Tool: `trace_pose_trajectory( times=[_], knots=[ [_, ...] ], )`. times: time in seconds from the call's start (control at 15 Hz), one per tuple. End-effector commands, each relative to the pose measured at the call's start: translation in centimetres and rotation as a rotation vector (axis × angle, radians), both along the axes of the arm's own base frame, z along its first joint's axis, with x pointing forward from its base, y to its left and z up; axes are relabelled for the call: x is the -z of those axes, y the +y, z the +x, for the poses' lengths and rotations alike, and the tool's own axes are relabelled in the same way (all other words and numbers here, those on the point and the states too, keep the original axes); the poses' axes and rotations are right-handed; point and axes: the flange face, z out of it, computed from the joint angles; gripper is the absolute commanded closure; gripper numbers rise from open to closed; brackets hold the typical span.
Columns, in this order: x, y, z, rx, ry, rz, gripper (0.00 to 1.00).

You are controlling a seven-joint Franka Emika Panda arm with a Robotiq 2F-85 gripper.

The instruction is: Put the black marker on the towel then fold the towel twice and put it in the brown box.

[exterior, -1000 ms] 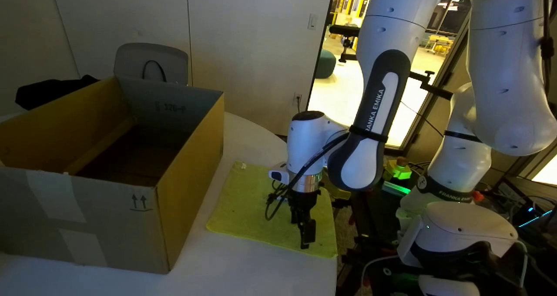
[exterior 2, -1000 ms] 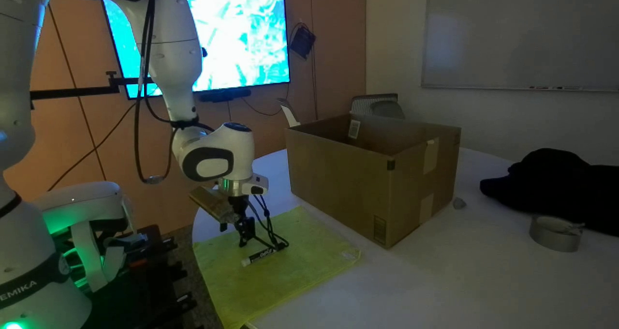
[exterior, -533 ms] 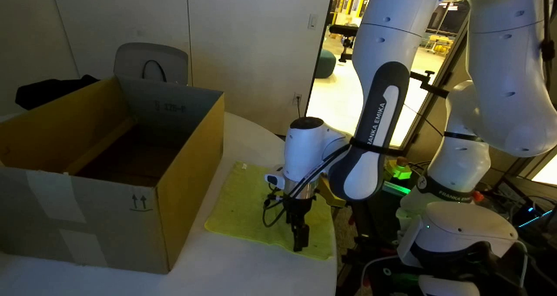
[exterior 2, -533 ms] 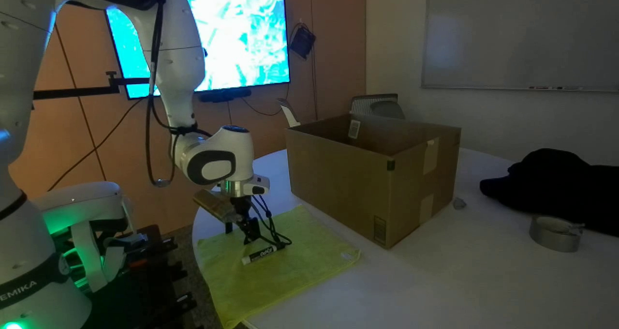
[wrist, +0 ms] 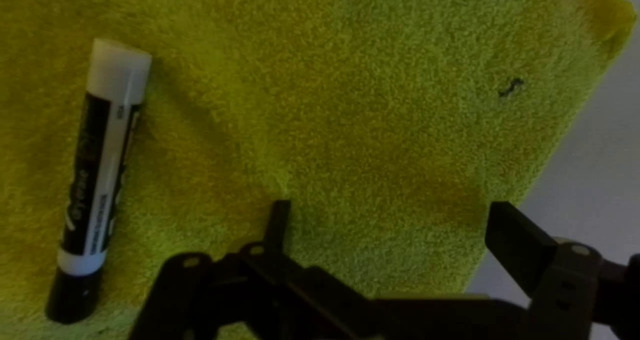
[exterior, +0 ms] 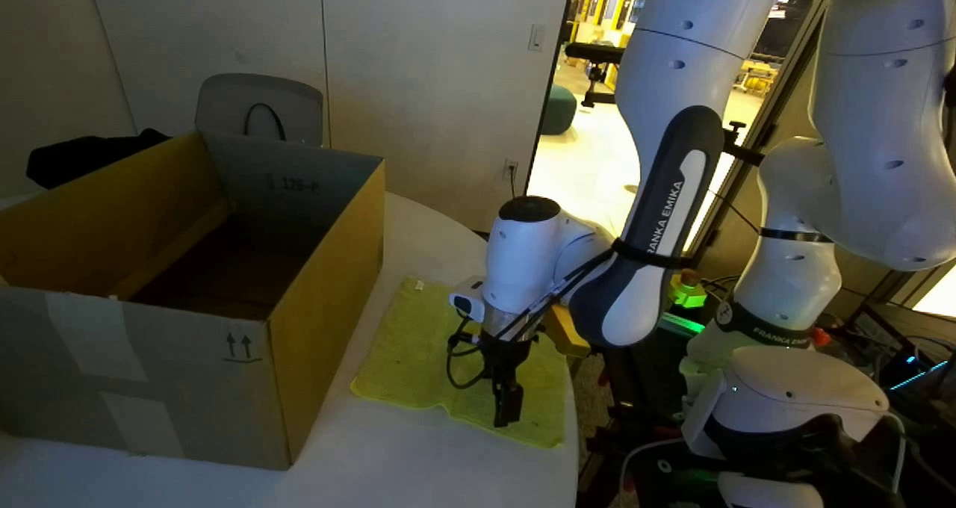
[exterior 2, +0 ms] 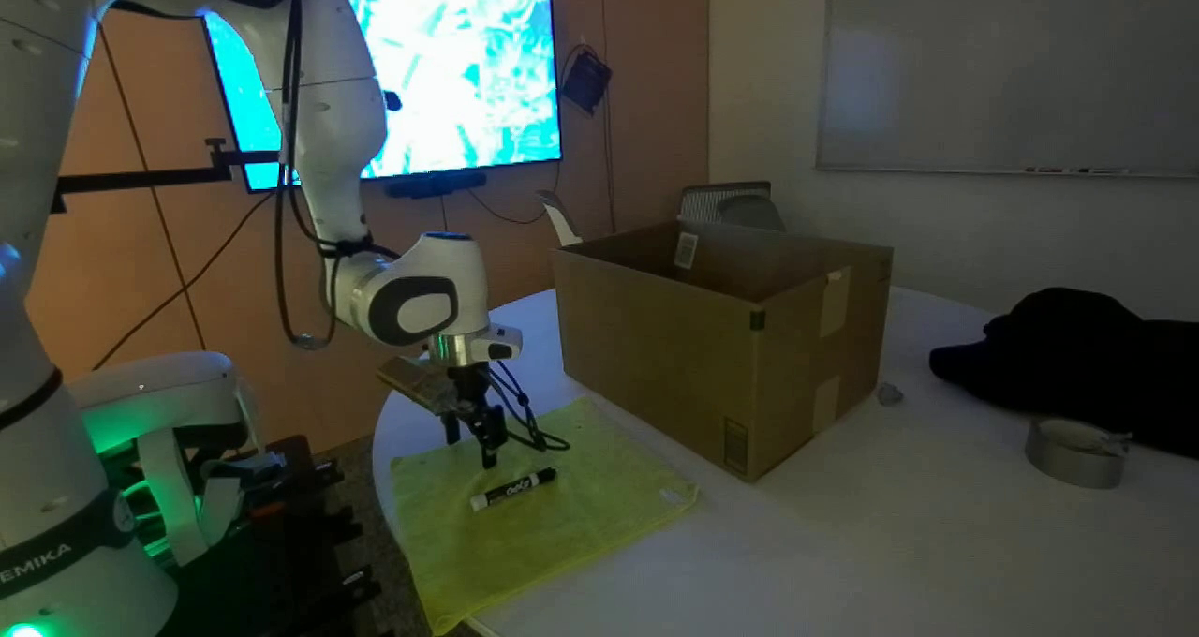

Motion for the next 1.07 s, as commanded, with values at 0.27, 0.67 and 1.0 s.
trace_pose_trajectory(
  times=[0.27, 0.67, 1.0],
  knots=[
    [1.2, 1.9, -0.4, -0.020, 0.033, -0.068, 0.00],
    [1.0, 2.2, 0.1, -0.001, 0.028, -0.081, 0.41],
    [0.4, 1.7, 0.4, 0.005, 0.014, -0.097, 0.80]
  ],
)
